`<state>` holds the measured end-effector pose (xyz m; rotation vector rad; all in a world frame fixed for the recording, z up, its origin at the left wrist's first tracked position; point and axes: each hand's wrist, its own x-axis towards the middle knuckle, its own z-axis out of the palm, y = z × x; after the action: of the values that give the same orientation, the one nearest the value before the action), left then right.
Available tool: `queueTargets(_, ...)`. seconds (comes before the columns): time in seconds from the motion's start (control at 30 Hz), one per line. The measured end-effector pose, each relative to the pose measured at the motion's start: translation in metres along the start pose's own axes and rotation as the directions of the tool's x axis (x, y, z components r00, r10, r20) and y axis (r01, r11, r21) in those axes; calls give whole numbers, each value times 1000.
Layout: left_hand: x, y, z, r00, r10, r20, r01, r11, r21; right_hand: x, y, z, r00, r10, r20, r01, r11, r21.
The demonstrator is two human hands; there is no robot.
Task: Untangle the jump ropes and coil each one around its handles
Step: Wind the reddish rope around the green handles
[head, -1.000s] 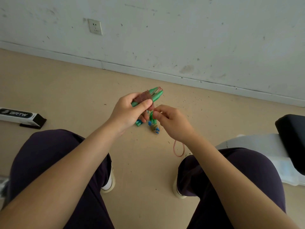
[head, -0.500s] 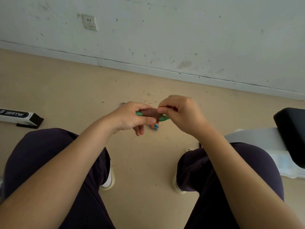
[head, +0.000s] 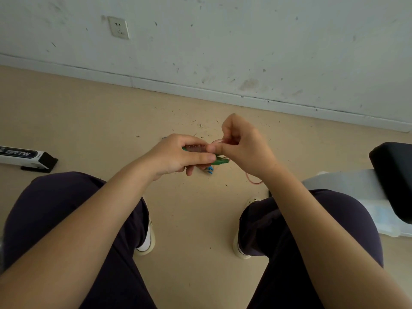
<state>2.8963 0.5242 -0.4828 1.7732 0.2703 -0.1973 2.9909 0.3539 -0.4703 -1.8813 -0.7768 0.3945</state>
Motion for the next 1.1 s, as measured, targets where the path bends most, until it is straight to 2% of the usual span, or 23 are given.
queueTargets(0.1, -1, 1, 1, 999, 15, 46, -16, 1000, 22, 1, 7, -3, 998, -3, 62, 1, 1000, 28)
queueTargets(0.27, -4, 2, 1, 992, 93, 84, -89, 995, -49, 0, 3, -5, 994, 9, 110, -14, 999, 43)
queueTargets(0.4, -3, -1, 4, 993, 110, -31, -113, 987, -114, -2, 4, 2, 991, 62, 121, -72, 994, 82)
queueTargets(0.5, -1, -3, 2, 985, 108, -136, -137, 965, -225, -3, 1, 4, 983, 105, 149, -125, 983, 131)
queueTargets(0.67, -1, -1, 3, 975, 147, -167, -183, 957, -225, -5, 0, 6, 970, 146, 193, -188, 957, 222)
queueTargets(0.87, 3, -1, -1, 950, 74, -303, -181, 922, -343, -3, 3, 12, 965, 184, 186, -221, 955, 198)
queueTargets(0.97, 3, -2, 1, 964, 74, -254, -165, 918, -361, -2, 3, 12, 962, 148, 228, -183, 973, 140)
queueTargets(1.1, 5, -7, 0, 974, 99, -205, -161, 937, -311, 0, 7, 12, 966, 167, 199, -200, 968, 155)
